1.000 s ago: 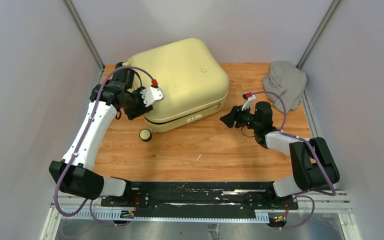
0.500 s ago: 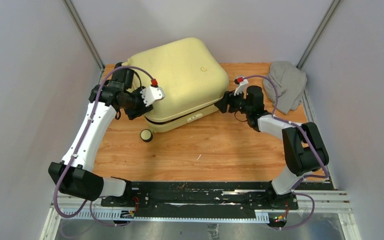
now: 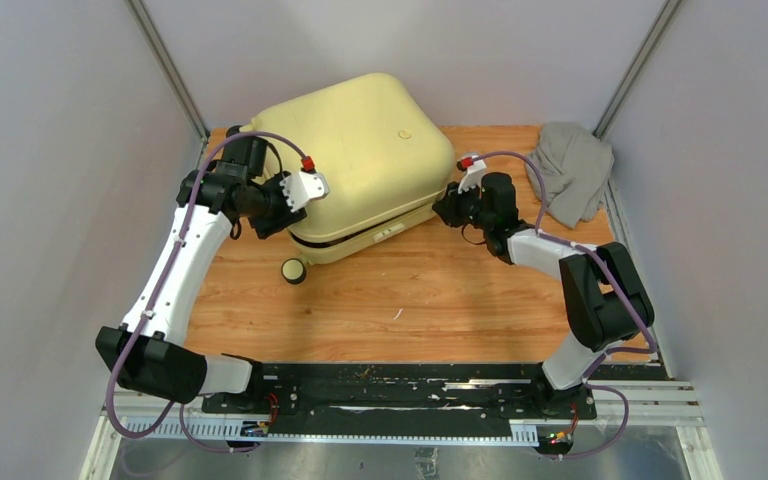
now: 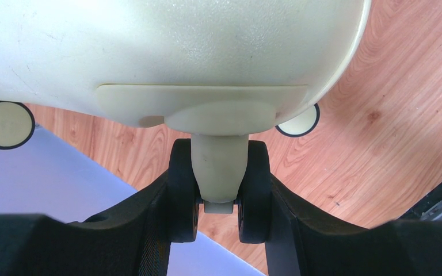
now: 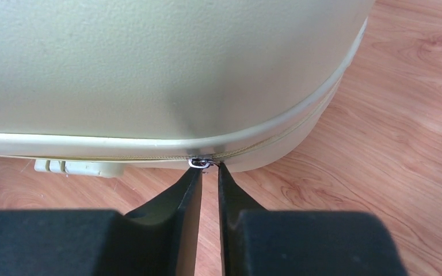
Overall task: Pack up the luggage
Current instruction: Zip the luggage at the center of the board.
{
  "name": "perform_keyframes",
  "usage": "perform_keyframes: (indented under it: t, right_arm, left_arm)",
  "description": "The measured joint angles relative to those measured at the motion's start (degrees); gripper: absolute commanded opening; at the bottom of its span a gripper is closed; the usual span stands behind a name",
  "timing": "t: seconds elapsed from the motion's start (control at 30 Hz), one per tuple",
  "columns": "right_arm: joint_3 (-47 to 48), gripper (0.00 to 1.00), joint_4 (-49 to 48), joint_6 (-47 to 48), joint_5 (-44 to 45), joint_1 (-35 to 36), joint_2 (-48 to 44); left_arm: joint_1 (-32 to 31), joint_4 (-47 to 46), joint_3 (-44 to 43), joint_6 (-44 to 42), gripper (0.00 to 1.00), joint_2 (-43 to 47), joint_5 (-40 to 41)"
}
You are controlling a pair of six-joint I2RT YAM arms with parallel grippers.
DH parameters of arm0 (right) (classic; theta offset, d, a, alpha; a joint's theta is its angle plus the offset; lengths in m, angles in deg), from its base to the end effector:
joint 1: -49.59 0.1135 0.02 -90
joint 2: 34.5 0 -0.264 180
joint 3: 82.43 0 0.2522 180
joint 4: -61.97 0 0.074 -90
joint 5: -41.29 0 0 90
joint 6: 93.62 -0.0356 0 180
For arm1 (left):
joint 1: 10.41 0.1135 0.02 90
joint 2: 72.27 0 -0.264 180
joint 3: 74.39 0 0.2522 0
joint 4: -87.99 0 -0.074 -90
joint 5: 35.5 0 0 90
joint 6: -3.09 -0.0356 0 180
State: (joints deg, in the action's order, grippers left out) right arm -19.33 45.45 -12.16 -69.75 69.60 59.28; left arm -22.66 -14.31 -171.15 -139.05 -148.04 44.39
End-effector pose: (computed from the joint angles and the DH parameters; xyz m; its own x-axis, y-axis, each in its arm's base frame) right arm 0.3323 0.1346 0.2220 -0.3233 0.0298 -0.9458 -0.6052 0.7619 0.2308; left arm 0.2434 -0.0592 0.3686 -0.2621 0.8523 -0.4527 0.8309 0.4379 0.3433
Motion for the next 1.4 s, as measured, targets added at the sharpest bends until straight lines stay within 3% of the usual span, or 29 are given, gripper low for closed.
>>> perform_keyframes:
  t: [0.17, 0.63, 0.9, 0.93, 1.0, 1.1, 1.27, 1.4]
  right_arm:
    - [0.0, 0.0, 0.1, 0.7, 0.3, 0.2, 0.0]
    - [-2.1, 0.0, -0.8, 2.5, -0.1, 1.2, -1.4]
    - [-3.6, 0.01, -2.2, 3.9, 4.4, 3.0, -2.3]
    - [-3.8, 0.09, -2.5, 3.8, 4.5, 2.9, -2.4]
    - [-4.5, 0.41, -3.0, 2.8, 4.2, 1.9, -2.8]
    - [-6.0, 0.64, -3.9, 0.5, 2.1, -1.1, -3.4]
    - [-6.6, 0.69, -5.0, -2.4, -3.2, -6.8, -3.4]
    - [-6.5, 0.69, -6.7, -3.3, -7.5, -7.1, -3.0]
  left_arm:
    - [0.0, 0.0, 0.0, 0.0, 0.0, 0.0, 0.1]
    - [0.0, -0.3, 0.2, 0.3, 0.0, 0.2, -0.2]
    - [0.0, -0.3, 0.2, 0.6, 0.0, 0.2, -0.2]
    - [0.0, -0.3, 0.2, 0.6, 0.0, 0.2, -0.2]
    - [0.0, -0.3, 0.2, 0.6, 0.0, 0.2, -0.2]
    - [-0.2, -0.3, 0.2, 0.6, 0.0, 0.2, -0.2]
    - [-0.3, -0.4, 0.4, 0.5, 0.0, 0.3, -0.1]
    - [-0.3, -0.4, 0.4, 0.6, 0.0, 0.3, -0.1]
